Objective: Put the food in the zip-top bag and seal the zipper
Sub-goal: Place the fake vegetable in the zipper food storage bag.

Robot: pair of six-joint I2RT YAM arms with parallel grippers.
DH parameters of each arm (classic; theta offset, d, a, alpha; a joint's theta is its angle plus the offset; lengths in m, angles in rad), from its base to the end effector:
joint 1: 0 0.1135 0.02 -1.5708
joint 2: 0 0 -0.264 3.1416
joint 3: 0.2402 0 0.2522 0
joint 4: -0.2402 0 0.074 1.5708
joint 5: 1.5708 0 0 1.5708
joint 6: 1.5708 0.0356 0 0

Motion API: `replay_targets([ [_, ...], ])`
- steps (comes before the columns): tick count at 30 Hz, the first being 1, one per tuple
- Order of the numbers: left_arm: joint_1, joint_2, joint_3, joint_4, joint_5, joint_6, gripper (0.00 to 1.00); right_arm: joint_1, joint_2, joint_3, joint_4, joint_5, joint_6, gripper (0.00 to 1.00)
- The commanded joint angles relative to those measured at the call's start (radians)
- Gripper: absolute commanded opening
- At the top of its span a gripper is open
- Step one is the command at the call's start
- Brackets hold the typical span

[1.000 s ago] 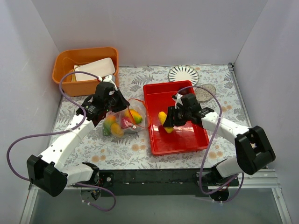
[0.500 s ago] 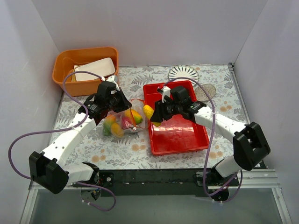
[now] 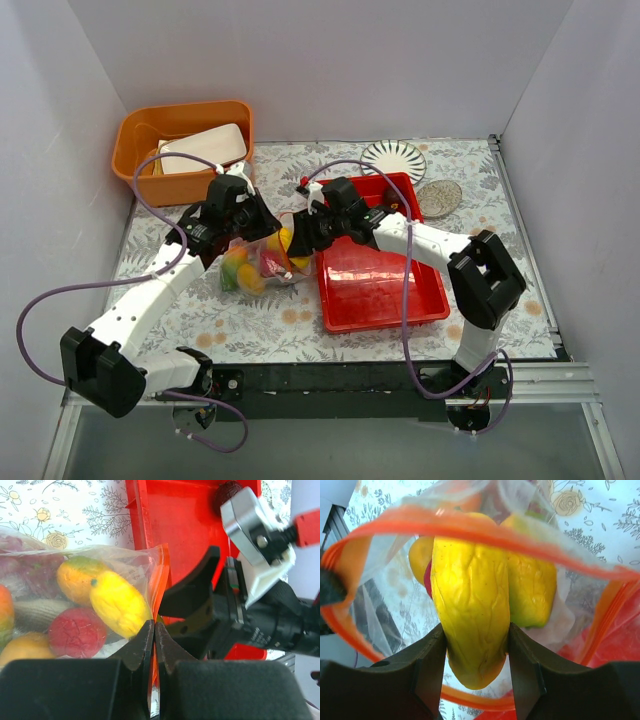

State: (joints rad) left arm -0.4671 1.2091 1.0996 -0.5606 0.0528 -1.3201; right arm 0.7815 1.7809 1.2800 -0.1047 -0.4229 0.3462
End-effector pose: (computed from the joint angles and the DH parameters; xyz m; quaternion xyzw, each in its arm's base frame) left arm 0.2335 -0.1199 0.3252 -0.3618 0.8241 -0.3540 0.2541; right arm 0.2781 0.2965 0.2461 -0.2821 0.8246 0.3996 0.2842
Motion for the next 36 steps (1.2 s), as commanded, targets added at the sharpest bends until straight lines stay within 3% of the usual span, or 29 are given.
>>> replay_targets([
  [1,-0.001,-0.055,-0.003,-0.002,-0.018,-0.002,0.0,0.001,0.035,0.09,0.039,-0.011,0.036,0.41],
  [10,-0.001,-0.071,-0.001,0.016,-0.03,-0.024,0.0,0.002,0.089,0.14,0.123,-0.043,0.1,0.47],
  [15,-0.001,-0.077,-0.004,0.016,-0.036,-0.03,0.0,0.004,0.115,0.143,0.178,-0.079,0.135,0.59],
  [19,-0.001,-0.08,-0.001,0.018,-0.041,-0.031,0.0,0.004,0.143,0.163,0.226,-0.19,0.14,0.64],
  [22,-0.001,-0.079,0.006,0.014,-0.041,-0.027,0.0,-0.001,0.138,0.156,0.263,-0.258,0.136,0.76],
  [25,-0.001,-0.079,0.008,0.014,-0.041,-0.025,0.0,-0.005,0.114,0.147,0.246,-0.222,0.117,0.81],
  [36,-0.001,-0.08,0.006,0.005,-0.08,-0.024,0.0,-0.086,-0.142,-0.004,0.123,-0.016,0.015,0.81],
])
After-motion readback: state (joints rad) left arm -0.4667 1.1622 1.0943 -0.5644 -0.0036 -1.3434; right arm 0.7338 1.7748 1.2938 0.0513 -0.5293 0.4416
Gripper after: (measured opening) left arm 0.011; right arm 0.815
